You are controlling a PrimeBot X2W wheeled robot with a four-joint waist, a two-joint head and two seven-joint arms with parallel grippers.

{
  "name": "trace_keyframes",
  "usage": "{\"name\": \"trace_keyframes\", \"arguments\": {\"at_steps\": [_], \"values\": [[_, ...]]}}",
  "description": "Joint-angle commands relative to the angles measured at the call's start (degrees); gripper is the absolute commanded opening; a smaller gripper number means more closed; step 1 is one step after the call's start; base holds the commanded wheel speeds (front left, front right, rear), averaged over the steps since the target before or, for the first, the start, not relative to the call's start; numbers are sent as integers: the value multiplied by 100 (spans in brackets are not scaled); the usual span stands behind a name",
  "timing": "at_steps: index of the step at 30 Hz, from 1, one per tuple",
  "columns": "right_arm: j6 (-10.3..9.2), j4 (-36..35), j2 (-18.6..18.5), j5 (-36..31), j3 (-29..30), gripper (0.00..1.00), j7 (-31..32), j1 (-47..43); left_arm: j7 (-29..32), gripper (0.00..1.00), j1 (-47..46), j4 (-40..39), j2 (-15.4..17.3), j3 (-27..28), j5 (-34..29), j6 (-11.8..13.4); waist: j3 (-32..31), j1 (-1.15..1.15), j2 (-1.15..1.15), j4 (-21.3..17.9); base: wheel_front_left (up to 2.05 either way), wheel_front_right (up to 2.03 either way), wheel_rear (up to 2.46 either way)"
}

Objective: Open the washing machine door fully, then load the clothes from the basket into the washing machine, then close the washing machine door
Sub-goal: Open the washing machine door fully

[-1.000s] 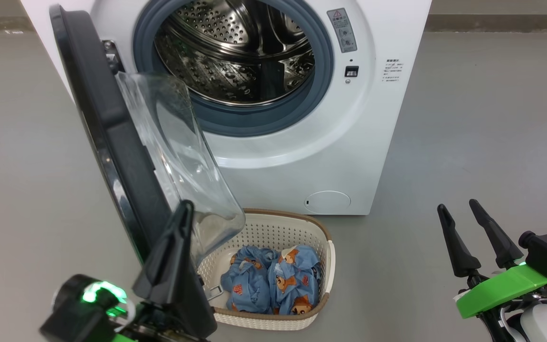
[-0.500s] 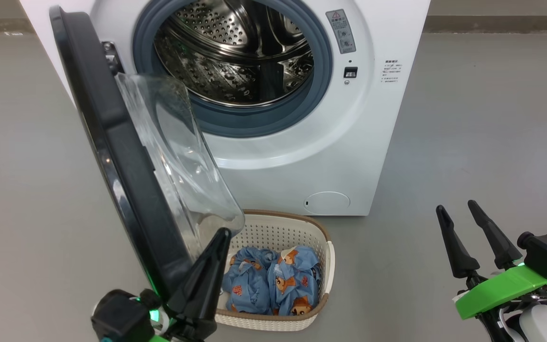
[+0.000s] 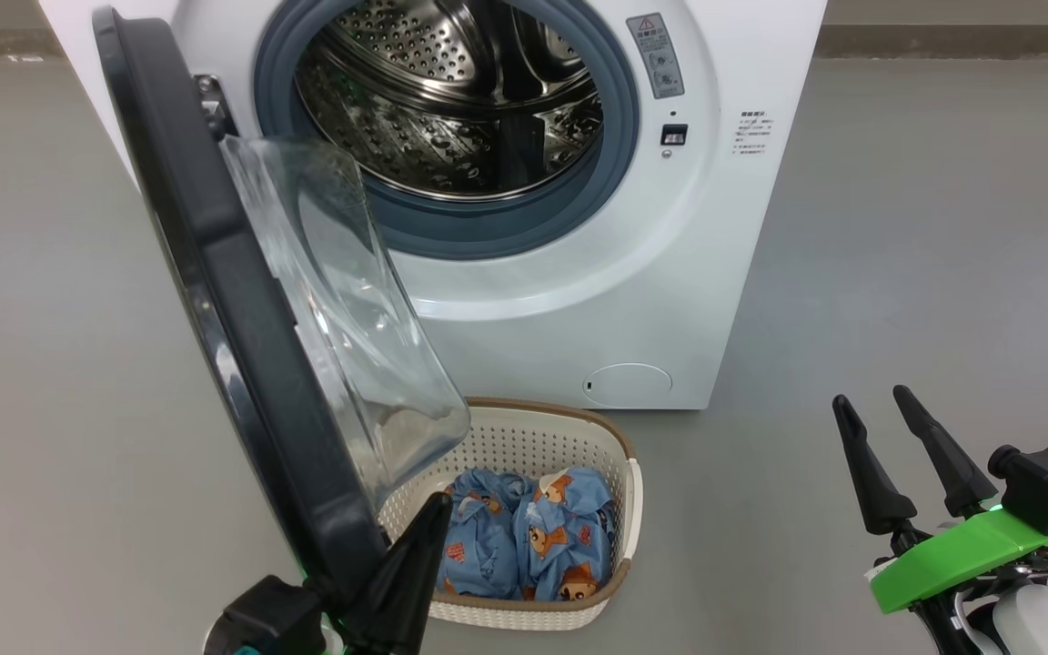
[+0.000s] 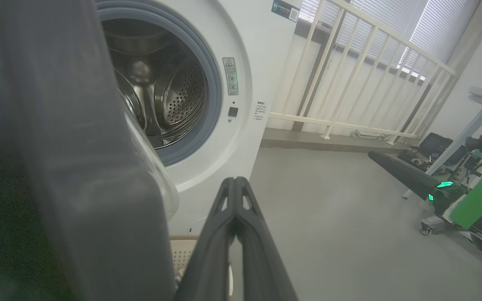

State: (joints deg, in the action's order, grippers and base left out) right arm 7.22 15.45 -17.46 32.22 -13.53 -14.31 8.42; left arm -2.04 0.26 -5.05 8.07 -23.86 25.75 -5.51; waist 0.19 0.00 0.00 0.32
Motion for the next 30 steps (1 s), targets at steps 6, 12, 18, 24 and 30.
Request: {"name": "trace_keyframes", "arguments": {"at_steps": [6, 12, 18, 24, 30], "values": [[26, -124, -97, 40, -109, 100, -69, 60, -71, 0, -168, 166, 2, 227, 52, 84, 44, 0, 0, 37, 0, 0, 0], [26, -147, -76, 41, -71, 100, -69, 58, -132, 0, -226, 286, 11, 309, 42, 188, 93, 0, 0, 96, 0, 0, 0], [26, -138, -35, 27, -46, 100, -69, 45, -184, 0, -236, 292, 32, 373, 47, 269, 96, 0, 0, 188, 0, 0, 0], [26, -136, -27, 25, -17, 100, -69, 35, -199, 0, -237, 227, 82, 409, 38, 336, 88, 0, 0, 374, 0, 0, 0], [26, -125, -13, 29, -1, 100, -69, 20, -200, 0, -194, 184, 121, 455, 49, 404, 38, 0, 0, 534, 0, 0, 0]]}}
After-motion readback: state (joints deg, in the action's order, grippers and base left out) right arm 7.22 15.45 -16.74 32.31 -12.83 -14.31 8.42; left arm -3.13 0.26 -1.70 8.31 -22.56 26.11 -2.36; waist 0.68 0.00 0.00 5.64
